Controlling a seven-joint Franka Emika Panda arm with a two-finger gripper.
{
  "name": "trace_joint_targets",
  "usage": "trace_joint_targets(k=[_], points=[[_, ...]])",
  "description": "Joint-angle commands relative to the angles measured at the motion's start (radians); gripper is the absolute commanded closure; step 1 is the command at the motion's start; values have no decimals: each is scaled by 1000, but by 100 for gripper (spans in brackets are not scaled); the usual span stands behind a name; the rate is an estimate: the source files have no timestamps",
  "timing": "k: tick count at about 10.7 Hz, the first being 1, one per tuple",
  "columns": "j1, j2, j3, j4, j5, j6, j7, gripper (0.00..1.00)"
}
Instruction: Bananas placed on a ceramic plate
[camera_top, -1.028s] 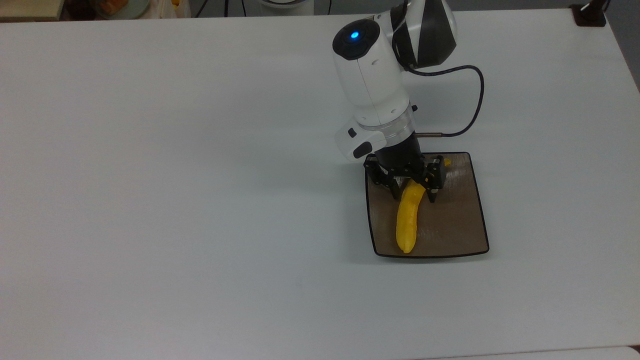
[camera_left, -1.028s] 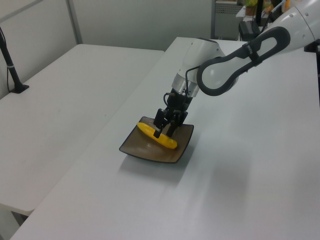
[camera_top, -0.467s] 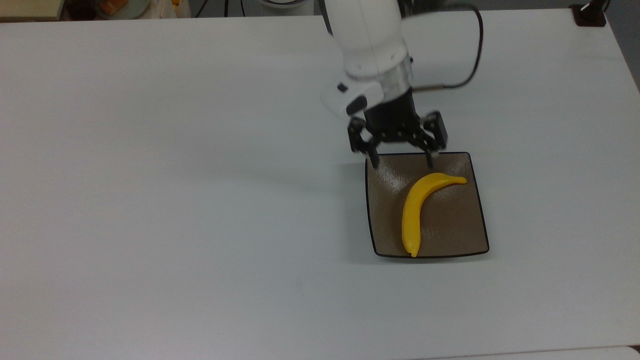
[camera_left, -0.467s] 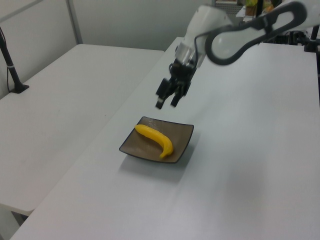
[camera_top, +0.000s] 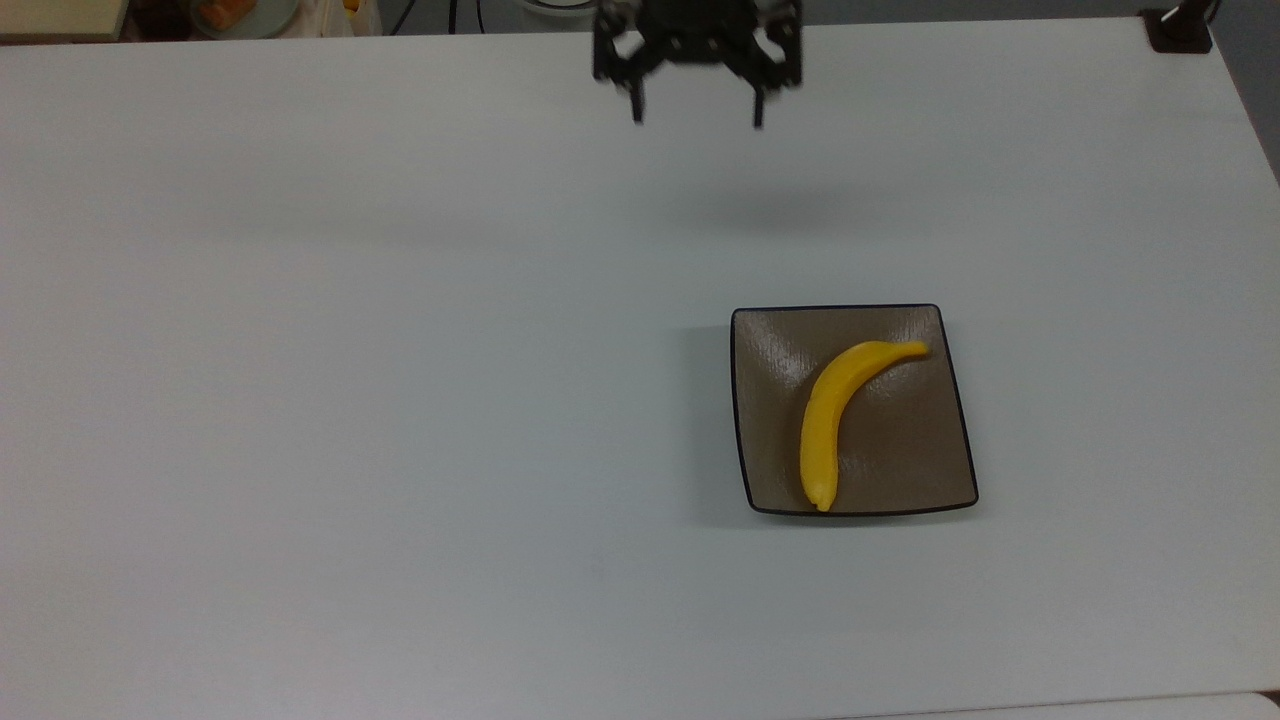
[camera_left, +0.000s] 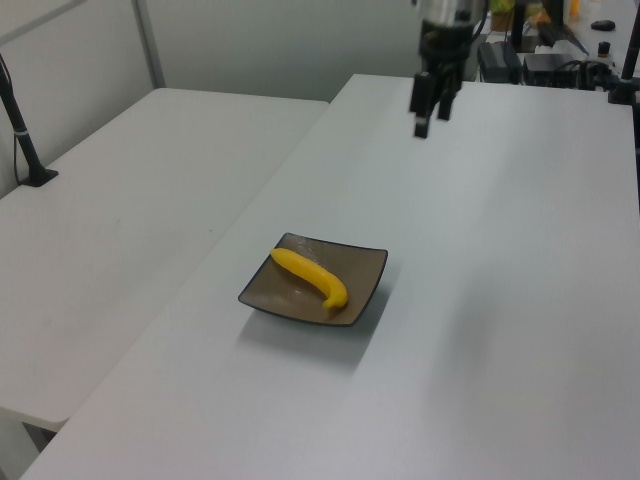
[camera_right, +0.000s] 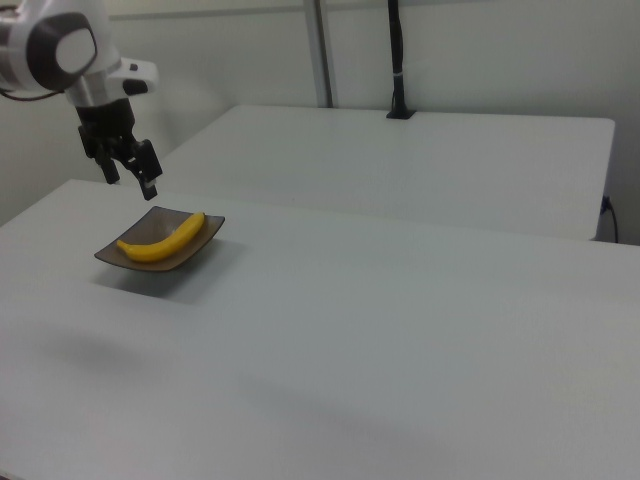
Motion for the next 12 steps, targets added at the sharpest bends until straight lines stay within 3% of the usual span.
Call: trace_joint_targets(k=[1,5,7,12], points=[[-57,-150,-24,-57,-13,-165,-68,0],[-97,-150,-62,-60,-11,-172,-328,0],[-93,-115,-97,-69,-8,-63,-438,0],[-90,-106,-99,-63,-4,-44,-424,0]])
